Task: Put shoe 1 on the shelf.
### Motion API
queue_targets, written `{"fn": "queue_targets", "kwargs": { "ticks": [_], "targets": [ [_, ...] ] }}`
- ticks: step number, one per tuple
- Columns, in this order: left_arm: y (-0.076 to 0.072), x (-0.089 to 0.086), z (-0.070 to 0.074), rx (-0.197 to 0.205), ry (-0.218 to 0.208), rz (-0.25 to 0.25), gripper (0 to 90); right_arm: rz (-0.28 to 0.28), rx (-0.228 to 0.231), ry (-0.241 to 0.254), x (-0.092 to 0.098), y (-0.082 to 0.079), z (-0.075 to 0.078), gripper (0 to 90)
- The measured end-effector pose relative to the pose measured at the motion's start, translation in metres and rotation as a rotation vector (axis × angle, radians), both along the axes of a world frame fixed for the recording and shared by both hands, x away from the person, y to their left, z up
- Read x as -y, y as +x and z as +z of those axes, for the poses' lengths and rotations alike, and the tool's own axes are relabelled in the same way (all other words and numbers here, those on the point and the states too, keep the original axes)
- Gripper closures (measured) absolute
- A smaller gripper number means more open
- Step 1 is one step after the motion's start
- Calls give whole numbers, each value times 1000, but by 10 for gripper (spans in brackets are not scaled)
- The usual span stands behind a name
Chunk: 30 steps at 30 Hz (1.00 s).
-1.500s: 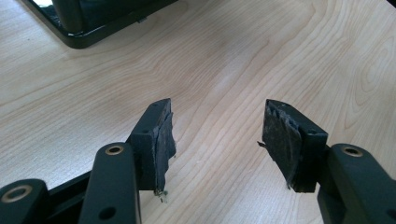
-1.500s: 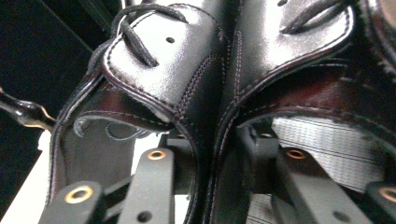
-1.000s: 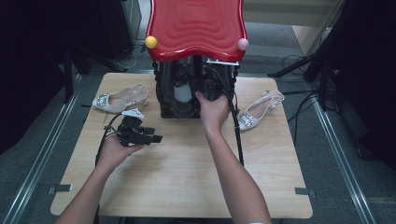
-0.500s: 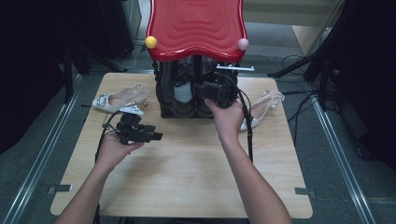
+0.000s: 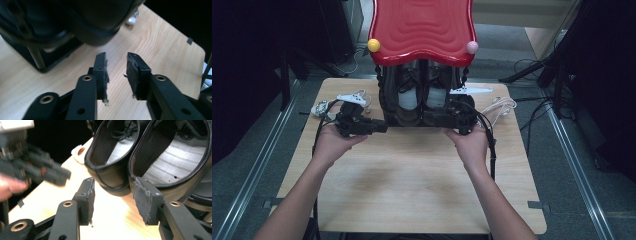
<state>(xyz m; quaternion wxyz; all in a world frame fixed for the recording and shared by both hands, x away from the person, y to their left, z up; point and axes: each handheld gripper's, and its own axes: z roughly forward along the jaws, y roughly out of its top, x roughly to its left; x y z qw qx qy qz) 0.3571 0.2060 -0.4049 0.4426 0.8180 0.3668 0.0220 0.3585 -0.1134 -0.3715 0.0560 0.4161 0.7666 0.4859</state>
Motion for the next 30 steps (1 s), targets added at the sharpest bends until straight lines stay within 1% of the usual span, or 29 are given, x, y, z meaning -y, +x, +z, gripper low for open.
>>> {"fn": "queue_targets", "kwargs": {
  "ticks": [2, 4, 6, 7, 8, 11, 12, 14, 15, 18, 19, 20, 21, 22, 25, 27, 30],
  "targets": [
    [4, 0, 10, 11, 5, 3, 763, 22, 16, -8, 1, -3, -3, 532],
    [8, 1, 20, 32, 27, -6, 829, 35, 17, -14, 2, -7, -7, 534],
    [13, 2, 29, 39, 15, -13, 881, 50, 14, -31, 2, -10, -12, 540],
    [16, 3, 34, 47, 15, -14, 889, 54, 16, -36, 2, -11, -13, 543],
    [17, 4, 37, 57, 18, -12, 895, 62, 13, -36, 3, -12, -16, 550],
    [24, 12, 55, 77, 27, -22, 897, 76, -6, -38, 4, -13, -23, 552],
    [26, 15, 61, 86, 27, -28, 897, 77, -2, -41, 5, -13, -26, 558],
    [29, 20, 71, 102, 26, -35, 896, 83, -7, -32, 7, -13, -30, 578],
    [32, 23, 79, 109, 26, -43, 896, 83, -14, -29, 7, -13, -31, 588],
    [40, 33, 96, 125, 30, -53, 896, 78, -18, -28, 8, -12, -35, 639],
    [42, 35, 100, 126, 29, -54, 896, 74, -30, -24, 8, -10, -36, 667],
    [46, 39, 107, 136, 32, -59, 896, 69, -38, -16, 8, -10, -36, 689],
    [48, 41, 111, 138, 33, -62, 897, 66, -43, -1, 9, -8, -37, 714],
    [51, 45, 118, 146, 36, -63, 897, 66, -42, 4, 9, -7, -38, 727],
    [58, 53, 131, 142, 31, -71, 897, 71, -35, 9, 10, -5, -38, 779],
    [62, 58, 138, 152, 48, -72, 897, 81, -37, 14, 11, -4, -39, 818],
    [69, 65, 151, 157, 35, -78, 897, 92, -40, 18, 12, 0, -41, 863]
  ]
}}
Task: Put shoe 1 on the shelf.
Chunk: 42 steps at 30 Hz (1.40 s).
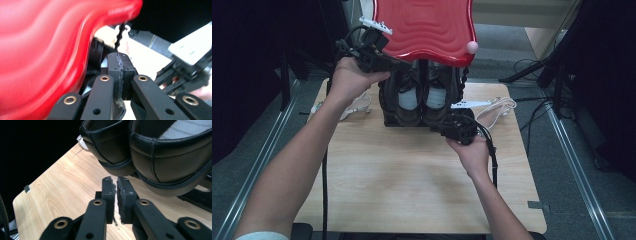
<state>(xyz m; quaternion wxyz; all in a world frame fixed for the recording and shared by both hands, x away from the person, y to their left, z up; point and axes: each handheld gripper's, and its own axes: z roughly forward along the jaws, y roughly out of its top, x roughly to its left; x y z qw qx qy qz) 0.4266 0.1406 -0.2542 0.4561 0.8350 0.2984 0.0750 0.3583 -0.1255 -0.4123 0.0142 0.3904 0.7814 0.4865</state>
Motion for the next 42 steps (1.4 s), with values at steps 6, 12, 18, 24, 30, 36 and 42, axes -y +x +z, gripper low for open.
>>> {"fn": "queue_targets", "kwargs": {
  "ticks": [6, 12, 18, 24, 30, 36, 42],
  "targets": [
    [16, 17, 18, 25, 13, 10, 896, -5, -3, -2, 1, 7, -4, 900],
    [30, 34, 24, 45, 45, 13, 899, -10, -17, 2, 1, 15, -10, 900],
    [46, 38, 23, 23, 18, 41, 898, -31, -16, -5, -1, 22, -12, 900],
    [60, 42, 19, 4, 14, 62, 898, -20, -19, -18, -2, 25, -10, 900],
    [64, 40, 17, -4, 9, 58, 899, -24, -9, -28, -3, 26, -9, 900],
    [64, 42, 18, 3, 19, 60, 898, -59, -10, -3, 3, 30, -7, 900],
    [64, 42, 17, 3, 13, 60, 898, -80, 6, -4, 4, 33, -7, 900]
  ]
}}
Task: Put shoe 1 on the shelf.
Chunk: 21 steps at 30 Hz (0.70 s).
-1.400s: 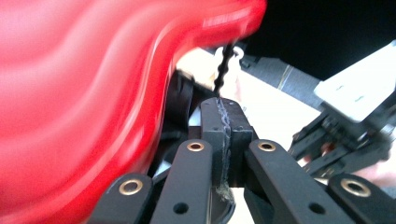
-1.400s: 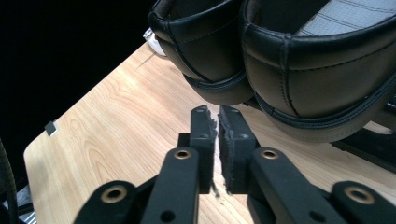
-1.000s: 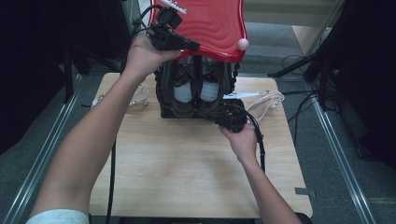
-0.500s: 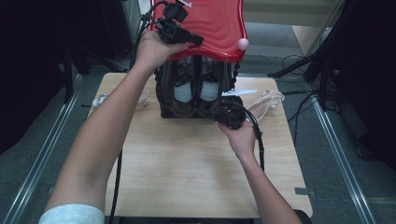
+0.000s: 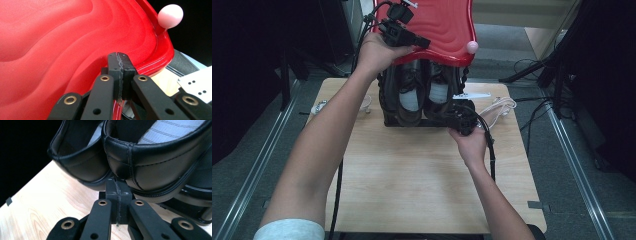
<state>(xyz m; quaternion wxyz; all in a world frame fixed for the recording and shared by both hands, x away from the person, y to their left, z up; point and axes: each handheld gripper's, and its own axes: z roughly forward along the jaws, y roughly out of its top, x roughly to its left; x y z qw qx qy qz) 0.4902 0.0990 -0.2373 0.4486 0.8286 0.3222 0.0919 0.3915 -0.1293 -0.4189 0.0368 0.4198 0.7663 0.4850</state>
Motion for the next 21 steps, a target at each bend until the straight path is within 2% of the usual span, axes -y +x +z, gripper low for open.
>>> {"fn": "queue_targets", "kwargs": {
  "ticks": [3, 16, 21],
  "targets": [
    [0, -1, -1, 0, -7, -3, 898, -3, -16, 27, 2, 2, -1, 900],
    [0, -1, -1, -1, -8, 2, 899, -37, 3, 1, 2, 7, 3, 900],
    [0, -1, -1, -6, -13, 1, 899, -71, 22, -1, 7, 14, 5, 900]
  ]
}}
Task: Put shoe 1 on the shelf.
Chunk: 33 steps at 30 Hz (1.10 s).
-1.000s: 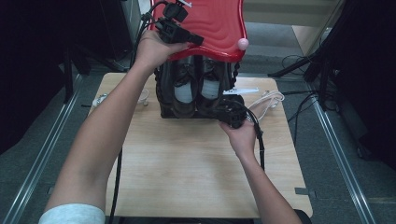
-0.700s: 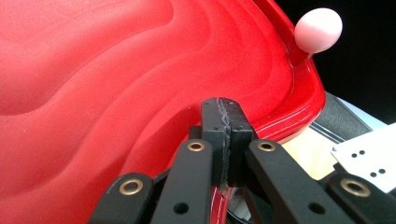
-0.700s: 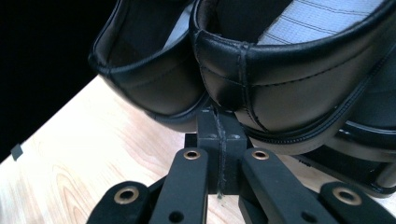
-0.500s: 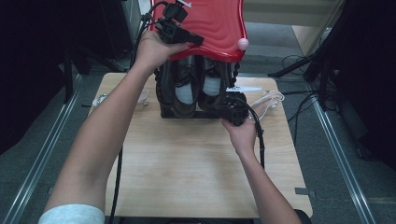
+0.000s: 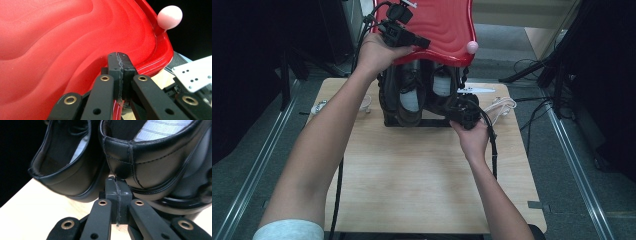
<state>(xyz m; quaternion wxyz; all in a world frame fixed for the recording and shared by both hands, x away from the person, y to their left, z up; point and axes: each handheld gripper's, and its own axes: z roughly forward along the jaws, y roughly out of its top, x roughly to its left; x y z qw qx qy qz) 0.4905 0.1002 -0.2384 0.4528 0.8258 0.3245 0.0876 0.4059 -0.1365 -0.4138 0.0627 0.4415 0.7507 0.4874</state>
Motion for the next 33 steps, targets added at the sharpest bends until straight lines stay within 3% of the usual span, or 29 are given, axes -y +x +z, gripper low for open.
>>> {"fn": "queue_targets", "kwargs": {
  "ticks": [3, 7, 13, 16, 21, 33],
  "targets": [
    [0, 0, 0, -2, -5, -1, 899, -34, 28, -19, 5, 2, 1, 900],
    [0, 0, -1, -2, -7, -3, 899, -92, 116, -98, 7, 1, 1, 900],
    [0, -1, -1, 0, -12, -4, 898, -98, 54, -103, 6, 9, -11, 900],
    [0, -2, -2, 0, -16, -4, 898, -66, 47, -32, 8, 3, -12, 900],
    [-1, -2, -2, 8, -17, -4, 898, -8, 27, 5, 1, -11, -11, 900],
    [-1, -2, -2, 15, -16, -9, 898, 117, 27, 10, -39, -45, -14, 900]
  ]
}}
